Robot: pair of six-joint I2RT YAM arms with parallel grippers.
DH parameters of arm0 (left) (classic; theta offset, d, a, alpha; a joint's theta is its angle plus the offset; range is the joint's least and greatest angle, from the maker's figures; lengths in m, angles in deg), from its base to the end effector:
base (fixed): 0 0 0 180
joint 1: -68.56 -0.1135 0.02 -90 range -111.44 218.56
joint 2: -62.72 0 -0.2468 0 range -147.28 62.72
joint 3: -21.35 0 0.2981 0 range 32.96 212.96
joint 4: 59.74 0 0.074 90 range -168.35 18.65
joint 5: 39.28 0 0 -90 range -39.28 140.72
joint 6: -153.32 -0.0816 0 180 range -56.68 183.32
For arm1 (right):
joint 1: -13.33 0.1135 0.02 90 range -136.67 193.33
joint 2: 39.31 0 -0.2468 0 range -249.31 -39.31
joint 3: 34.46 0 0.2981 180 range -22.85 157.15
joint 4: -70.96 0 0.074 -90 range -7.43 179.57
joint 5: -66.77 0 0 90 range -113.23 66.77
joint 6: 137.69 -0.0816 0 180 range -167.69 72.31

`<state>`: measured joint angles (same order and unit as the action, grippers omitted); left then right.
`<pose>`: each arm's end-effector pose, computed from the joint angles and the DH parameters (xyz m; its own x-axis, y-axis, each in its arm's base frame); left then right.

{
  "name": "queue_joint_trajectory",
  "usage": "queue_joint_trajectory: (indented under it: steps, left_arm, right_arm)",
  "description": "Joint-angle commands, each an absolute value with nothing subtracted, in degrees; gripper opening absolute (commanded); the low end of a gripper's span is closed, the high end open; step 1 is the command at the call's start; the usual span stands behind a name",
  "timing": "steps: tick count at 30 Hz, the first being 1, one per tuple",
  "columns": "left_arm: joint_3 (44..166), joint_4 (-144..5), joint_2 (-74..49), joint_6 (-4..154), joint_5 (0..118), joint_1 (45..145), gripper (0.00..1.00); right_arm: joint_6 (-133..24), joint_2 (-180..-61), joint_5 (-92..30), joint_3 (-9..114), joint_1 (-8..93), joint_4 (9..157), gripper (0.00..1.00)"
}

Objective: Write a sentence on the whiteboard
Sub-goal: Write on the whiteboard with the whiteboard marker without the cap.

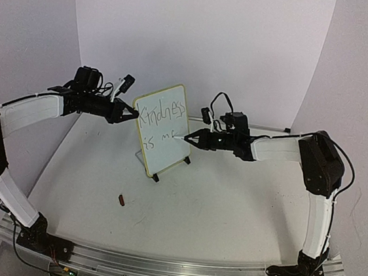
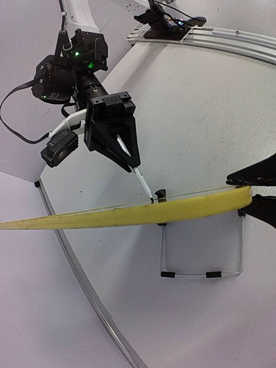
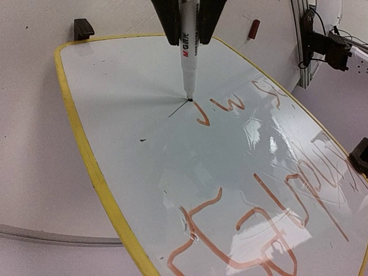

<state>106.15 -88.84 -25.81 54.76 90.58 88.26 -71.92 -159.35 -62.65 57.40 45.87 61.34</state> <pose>0.3834 -0.1928 0.2667 -0.3907 0.2613 -0.8826 0.8332 0.5079 -0.2185 0.4242 0.3321 0.1428 -0.6235 -0.0217 -0.7815 -0.7316 0.3689 0.5734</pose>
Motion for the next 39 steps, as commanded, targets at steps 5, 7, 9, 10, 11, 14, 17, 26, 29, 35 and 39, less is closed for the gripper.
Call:
queue_joint_trajectory:
  steps: [5,7,9,10,11,14,17,26,29,35,39]
  left_arm:
    - [107.1,-92.7,-27.8,52.7,89.4,88.7,0.00]
    - [107.1,-92.7,-27.9,52.7,89.4,88.7,0.00]
    - [107.1,-92.6,-27.9,52.7,89.4,88.6,0.00]
    - [107.1,-92.7,-27.9,52.7,89.4,88.6,0.00]
    - [107.1,-92.6,-27.9,52.8,89.4,88.6,0.00]
    - [107.1,-92.6,-28.0,52.8,89.5,88.7,0.00]
    - [107.1,-92.6,-28.0,52.9,89.5,88.7,0.00]
    - [107.1,-92.6,-28.1,52.9,89.6,88.7,0.00]
    - [107.1,-92.6,-28.1,52.9,89.6,88.7,0.00]
    - [107.1,-92.5,-28.1,53.0,89.7,88.7,0.00]
    - [107.1,-92.5,-28.1,53.0,89.7,88.7,0.00]
  right_arm:
    - [-71.4,-156.2,-59.2,59.7,45.8,60.7,0.00]
    - [-71.6,-155.8,-59.1,59.6,45.8,60.3,0.00]
    - [-71.7,-155.5,-59.1,59.8,45.8,60.1,0.00]
    - [-71.8,-155.3,-59.1,59.8,45.7,59.9,0.00]
    - [-72.0,-155.2,-59.2,59.8,45.7,59.6,0.00]
    - [-72.5,-155.1,-59.5,60.2,45.8,59.0,0.00]
    - [-72.7,-155.2,-59.7,60.5,45.8,58.7,0.00]
    - [-73.4,-155.4,-59.9,60.3,45.8,57.6,0.00]
    - [-73.4,-155.8,-59.6,59.8,45.8,57.7,0.00]
    - [-73.4,-156.9,-59.1,58.1,45.8,57.7,0.00]
    - [-73.5,-157.8,-59.0,57.3,45.8,57.6,0.00]
